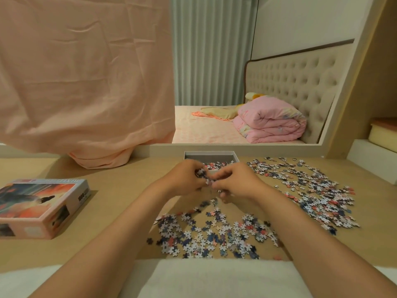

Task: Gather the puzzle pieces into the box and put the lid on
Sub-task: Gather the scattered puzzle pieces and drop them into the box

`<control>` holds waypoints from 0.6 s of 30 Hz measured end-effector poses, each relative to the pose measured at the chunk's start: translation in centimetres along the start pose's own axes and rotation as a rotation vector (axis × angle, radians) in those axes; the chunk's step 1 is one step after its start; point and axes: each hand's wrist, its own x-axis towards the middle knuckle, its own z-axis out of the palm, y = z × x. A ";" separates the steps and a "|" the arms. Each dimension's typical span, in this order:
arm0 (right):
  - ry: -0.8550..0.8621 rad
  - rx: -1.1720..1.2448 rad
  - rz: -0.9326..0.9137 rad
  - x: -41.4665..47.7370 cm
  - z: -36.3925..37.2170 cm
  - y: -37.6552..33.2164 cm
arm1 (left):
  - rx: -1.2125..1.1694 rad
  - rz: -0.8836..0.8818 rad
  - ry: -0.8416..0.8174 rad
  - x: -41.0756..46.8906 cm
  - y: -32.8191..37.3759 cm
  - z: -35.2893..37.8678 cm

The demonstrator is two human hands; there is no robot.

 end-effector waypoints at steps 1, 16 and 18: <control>0.029 -0.005 -0.016 0.5 -0.5 -0.4 | -0.046 -0.001 0.019 0.7 0.2 -0.4; 0.151 -0.433 -0.292 8.7 -1.4 -0.3 | -0.077 0.035 0.100 7.1 -2.9 -0.4; 0.128 -0.451 -0.298 8.6 -1.8 -0.3 | -0.062 0.030 0.071 6.9 -2.8 -0.6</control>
